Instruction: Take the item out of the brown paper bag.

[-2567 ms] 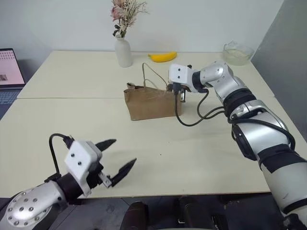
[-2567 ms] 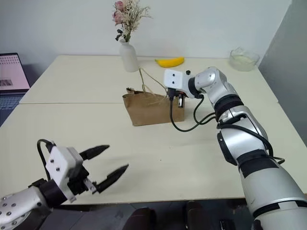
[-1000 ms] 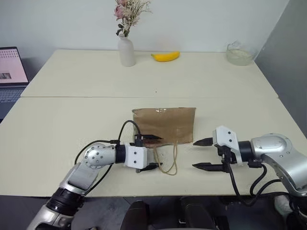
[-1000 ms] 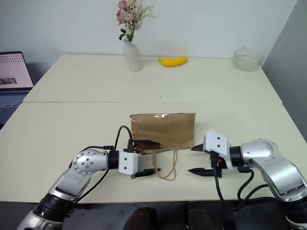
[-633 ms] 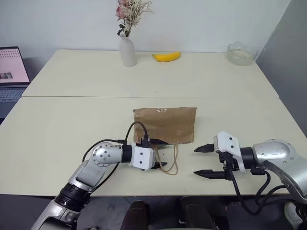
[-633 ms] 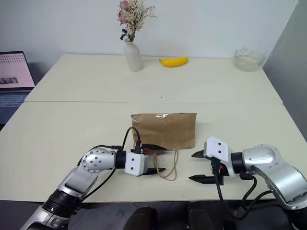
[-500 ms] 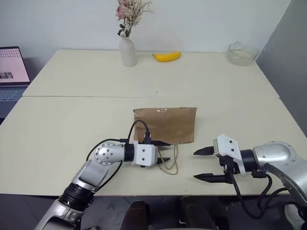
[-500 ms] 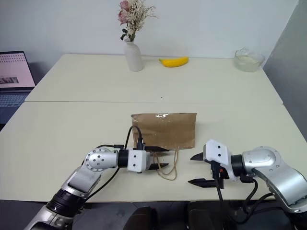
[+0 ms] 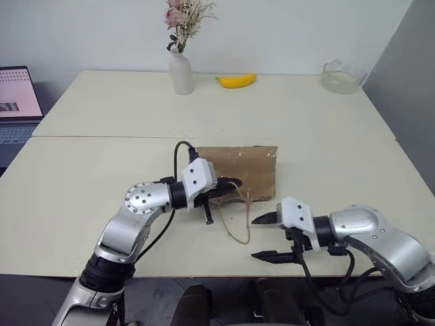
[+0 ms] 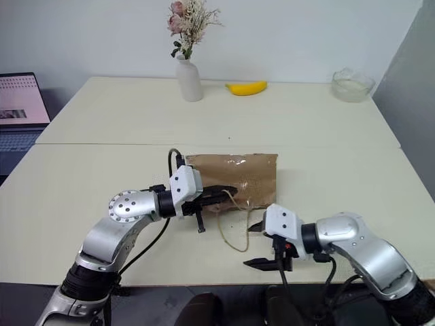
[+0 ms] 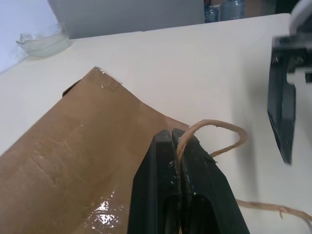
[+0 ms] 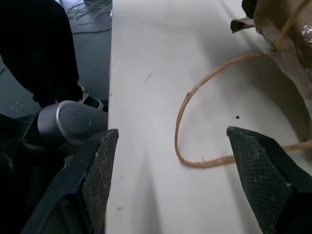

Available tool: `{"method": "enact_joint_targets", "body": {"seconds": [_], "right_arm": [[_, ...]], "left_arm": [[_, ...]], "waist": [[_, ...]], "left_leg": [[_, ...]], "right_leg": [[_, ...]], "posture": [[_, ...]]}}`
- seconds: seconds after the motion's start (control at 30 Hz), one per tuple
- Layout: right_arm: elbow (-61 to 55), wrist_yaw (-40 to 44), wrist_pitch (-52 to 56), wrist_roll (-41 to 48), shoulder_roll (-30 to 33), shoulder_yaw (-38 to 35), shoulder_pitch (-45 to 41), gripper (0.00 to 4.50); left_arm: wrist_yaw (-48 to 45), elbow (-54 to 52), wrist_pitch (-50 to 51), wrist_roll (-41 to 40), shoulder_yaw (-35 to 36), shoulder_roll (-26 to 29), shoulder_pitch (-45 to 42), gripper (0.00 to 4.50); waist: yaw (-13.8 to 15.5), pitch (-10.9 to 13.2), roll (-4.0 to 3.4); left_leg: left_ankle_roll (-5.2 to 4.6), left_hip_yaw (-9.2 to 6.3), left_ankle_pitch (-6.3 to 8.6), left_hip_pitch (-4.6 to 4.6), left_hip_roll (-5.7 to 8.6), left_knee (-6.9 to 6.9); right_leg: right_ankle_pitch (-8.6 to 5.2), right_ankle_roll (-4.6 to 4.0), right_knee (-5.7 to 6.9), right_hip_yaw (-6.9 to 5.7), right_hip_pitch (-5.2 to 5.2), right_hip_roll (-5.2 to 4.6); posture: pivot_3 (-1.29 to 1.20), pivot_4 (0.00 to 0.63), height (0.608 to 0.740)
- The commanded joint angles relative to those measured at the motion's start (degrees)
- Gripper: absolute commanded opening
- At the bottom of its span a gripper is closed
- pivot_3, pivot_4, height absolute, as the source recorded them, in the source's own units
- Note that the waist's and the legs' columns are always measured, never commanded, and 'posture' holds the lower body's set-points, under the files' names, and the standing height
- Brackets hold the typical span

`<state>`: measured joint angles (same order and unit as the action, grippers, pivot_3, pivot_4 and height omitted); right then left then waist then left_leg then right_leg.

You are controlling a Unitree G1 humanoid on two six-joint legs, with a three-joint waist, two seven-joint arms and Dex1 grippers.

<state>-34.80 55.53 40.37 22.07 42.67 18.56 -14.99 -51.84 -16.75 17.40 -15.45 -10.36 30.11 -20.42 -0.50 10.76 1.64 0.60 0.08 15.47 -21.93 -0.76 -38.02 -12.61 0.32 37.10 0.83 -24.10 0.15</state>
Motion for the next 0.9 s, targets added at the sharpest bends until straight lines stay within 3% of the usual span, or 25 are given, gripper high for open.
{"method": "enact_joint_targets", "body": {"seconds": [0.03, 0.2, 0.3, 0.57, 0.6, 0.9], "right_arm": [[2.1, -1.0, -1.7, -2.5, -2.7, 3.3, -3.1, 3.74], [9.8, -2.6, -3.3, -6.8, -8.7, 9.0, -6.2, 3.74], [11.9, -2.2, -4.0, -7.8, -9.6, 10.0, -6.1, 3.15], [15.4, -4.0, -4.2, -11.2, -10.5, 11.3, -4.7, 0.26], [15.8, -4.1, -4.3, -11.7, -10.4, 11.4, -4.5, 0.05], [18.5, -6.4, -5.0, -15.5, -10.8, 11.7, -4.0, 0.05]], "left_arm": [[1.2, -2.9, 1.6, -1.4, 2.0, 0.2, -1.0, 0.01], [2.0, -3.2, 3.1, -1.9, 2.9, 0.1, -1.8, 0.01], [2.5, -3.0, 3.7, -2.0, 3.4, 0.2, -2.5, 0.00], [5.5, -2.0, 6.5, -3.0, 5.6, -0.8, -5.4, 0.00], [6.2, -1.8, 7.6, -3.5, 6.1, -1.2, -6.2, 0.00], [20.3, 2.6, 23.6, -9.4, 13.9, -8.3, -22.4, 0.00]], "waist": [[-0.1, 0.0, 0.00], [0.0, 0.0, 0.00], [0.0, 0.0, 0.00], [0.0, 0.0, 0.01], [0.0, 0.0, 0.01], [0.0, -0.1, 0.14]], "left_leg": [[0.00, 0.00, 0.00, 0.00, 0.00, 0.00], [0.00, -0.06, 0.00, 0.01, -0.03, 0.01], [0.00, -0.04, 0.00, 0.00, 0.00, -0.01], [0.00, -0.06, 0.00, -0.01, 0.01, -0.03], [0.00, -0.06, 0.00, -0.01, 0.01, -0.03], [0.00, -0.08, -0.01, 0.00, 0.04, -0.10]], "right_leg": [[0.00, 0.00, 0.01, 0.00, 0.00, 0.00], [0.00, -0.01, 0.05, -0.03, -0.01, 0.02], [0.00, -0.01, 0.04, -0.01, -0.01, -0.01], [0.00, -0.01, 0.06, -0.03, -0.01, -0.06], [0.00, -0.01, 0.07, -0.03, -0.01, -0.06], [0.02, 0.02, 0.11, -0.03, 0.03, -0.04]], "posture": [[0.00, 0.150, 0.740], [0.00, 0.150, 0.740], [0.00, 0.150, 0.740], [0.00, 0.150, 0.740], [0.00, 0.150, 0.740], [0.00, 0.150, 0.740]]}}
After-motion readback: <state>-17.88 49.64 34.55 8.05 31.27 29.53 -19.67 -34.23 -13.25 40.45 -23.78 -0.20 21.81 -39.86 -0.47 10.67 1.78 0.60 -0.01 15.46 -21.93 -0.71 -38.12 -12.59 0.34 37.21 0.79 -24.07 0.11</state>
